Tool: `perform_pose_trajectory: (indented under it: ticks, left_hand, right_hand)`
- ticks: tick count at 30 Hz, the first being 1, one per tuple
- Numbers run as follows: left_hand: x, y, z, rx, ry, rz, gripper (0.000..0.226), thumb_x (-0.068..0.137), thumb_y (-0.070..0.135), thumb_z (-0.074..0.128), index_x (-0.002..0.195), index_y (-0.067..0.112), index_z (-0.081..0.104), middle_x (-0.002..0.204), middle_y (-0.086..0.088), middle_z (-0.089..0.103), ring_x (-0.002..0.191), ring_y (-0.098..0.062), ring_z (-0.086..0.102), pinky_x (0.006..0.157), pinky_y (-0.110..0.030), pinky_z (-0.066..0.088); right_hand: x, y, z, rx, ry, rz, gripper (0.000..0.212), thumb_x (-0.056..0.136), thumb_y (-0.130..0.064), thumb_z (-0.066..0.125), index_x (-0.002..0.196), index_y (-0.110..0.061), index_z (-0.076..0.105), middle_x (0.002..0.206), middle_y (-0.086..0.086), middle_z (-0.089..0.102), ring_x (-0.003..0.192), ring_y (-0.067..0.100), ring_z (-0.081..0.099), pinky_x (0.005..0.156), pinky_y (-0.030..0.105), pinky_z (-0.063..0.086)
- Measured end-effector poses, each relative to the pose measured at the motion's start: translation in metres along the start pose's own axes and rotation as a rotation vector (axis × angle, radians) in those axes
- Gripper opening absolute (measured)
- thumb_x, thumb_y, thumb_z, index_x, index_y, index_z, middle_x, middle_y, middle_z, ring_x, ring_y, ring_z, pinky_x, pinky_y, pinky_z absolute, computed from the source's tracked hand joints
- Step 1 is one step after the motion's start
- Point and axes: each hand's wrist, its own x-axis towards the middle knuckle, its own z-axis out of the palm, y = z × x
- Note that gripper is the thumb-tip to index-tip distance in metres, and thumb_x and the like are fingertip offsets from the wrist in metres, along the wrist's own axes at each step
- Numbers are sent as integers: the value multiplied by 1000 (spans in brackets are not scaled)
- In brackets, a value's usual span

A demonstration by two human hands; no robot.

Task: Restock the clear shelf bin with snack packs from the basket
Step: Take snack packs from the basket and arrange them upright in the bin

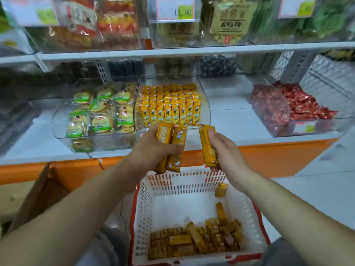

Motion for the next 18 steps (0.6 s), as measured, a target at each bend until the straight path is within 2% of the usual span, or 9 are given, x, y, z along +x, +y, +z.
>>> perform_pose_trajectory:
  ticks: [2,3,5,8,10,12,15,18]
  left_hand:
    - [0,2,-7,1,50,24,41,73,20,90,97,44,67,92,0,79,77,-24,79,59,-38,62]
    - [1,0,-11,-10,78,29,40,73,19,90,95,44,68,94,0,79,78,-24,79,60,-38,62]
    - [3,-5,-16,-67,133,17,38,75,14,88,99,38,69,93,0,80,77,-22,79,57,-33,61]
    - [11,-7,-28,-72,191,6,42,76,14,88,109,28,65,85,4,79,72,-18,78,52,-31,60]
    - [16,-6,-35,-23,193,20,42,77,17,88,108,30,64,84,7,78,72,-16,78,53,-29,60]
    - [21,-8,-42,4,186,28,43,78,17,88,109,33,63,85,9,78,74,-12,77,54,-24,59]
    - [25,-11,-49,24,161,35,42,79,17,87,106,36,62,87,11,77,76,-8,76,56,-19,58]
    - [31,-12,-51,15,142,45,40,80,15,86,106,33,62,87,10,77,75,-10,76,58,-21,58]
  right_hand:
    - [7,-6,5,15,45,-5,23,100,-50,46,99,-34,63,61,-3,58,50,13,53,44,23,40]
    - [12,-10,9,30,56,-3,18,100,-47,50,105,-36,63,65,-5,60,51,10,54,45,22,41]
    - [21,-14,15,34,44,-32,21,92,-44,60,110,-34,61,76,-6,60,58,9,56,51,24,42]
    - [37,-20,19,1,23,-112,22,84,-31,68,102,-27,56,89,8,57,78,24,60,65,39,50]
    - [51,-28,15,-98,56,-187,27,86,-19,72,102,-29,53,98,15,55,81,31,62,73,53,57]
    - [76,-41,9,-236,91,-280,34,85,-13,75,104,-32,54,105,14,57,81,32,64,80,58,57]
    - [121,-60,-1,-476,91,-389,35,78,-15,81,97,-34,57,100,5,66,72,16,59,80,46,54]
    - [164,-64,-6,-928,59,-363,34,74,-29,85,94,-35,58,100,-5,69,79,14,58,75,34,48]
